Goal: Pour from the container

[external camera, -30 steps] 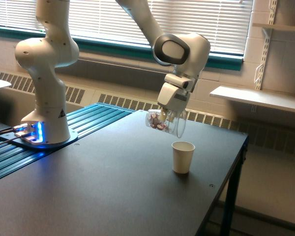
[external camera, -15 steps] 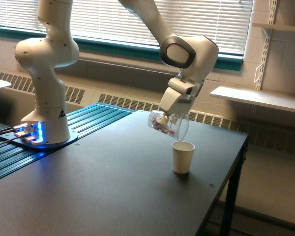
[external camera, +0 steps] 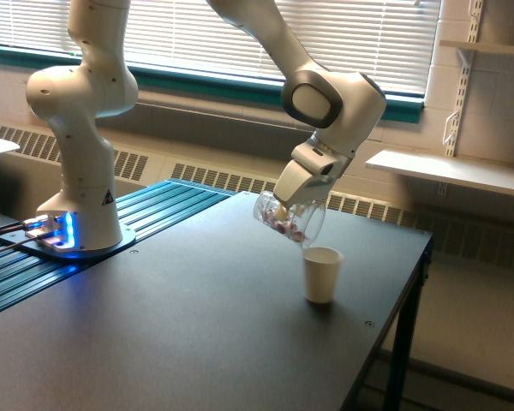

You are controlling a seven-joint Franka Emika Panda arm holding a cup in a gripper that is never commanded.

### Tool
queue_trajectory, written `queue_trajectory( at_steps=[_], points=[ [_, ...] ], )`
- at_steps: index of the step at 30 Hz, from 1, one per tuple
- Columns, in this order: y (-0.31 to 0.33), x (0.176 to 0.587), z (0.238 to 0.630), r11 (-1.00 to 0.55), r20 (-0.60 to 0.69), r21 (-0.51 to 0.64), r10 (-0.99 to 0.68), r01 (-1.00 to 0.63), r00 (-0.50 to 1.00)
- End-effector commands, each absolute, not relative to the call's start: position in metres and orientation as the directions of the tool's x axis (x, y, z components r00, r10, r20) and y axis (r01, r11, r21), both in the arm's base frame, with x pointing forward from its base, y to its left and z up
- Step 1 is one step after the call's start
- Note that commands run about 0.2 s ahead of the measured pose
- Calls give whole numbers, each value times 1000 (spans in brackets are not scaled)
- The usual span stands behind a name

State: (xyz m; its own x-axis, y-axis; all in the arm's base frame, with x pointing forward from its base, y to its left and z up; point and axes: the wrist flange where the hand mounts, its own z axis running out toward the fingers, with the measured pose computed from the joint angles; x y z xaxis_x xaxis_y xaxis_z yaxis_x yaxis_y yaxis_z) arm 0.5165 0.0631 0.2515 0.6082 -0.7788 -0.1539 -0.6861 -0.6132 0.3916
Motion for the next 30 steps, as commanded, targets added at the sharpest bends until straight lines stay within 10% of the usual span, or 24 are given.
queue_trajectory(
  at_steps=[1,30],
  points=[
    [59,526,257,-617,-165,383,-778,-688,606],
    [60,537,258,-573,-225,408,-817,-710,530]
  ],
)
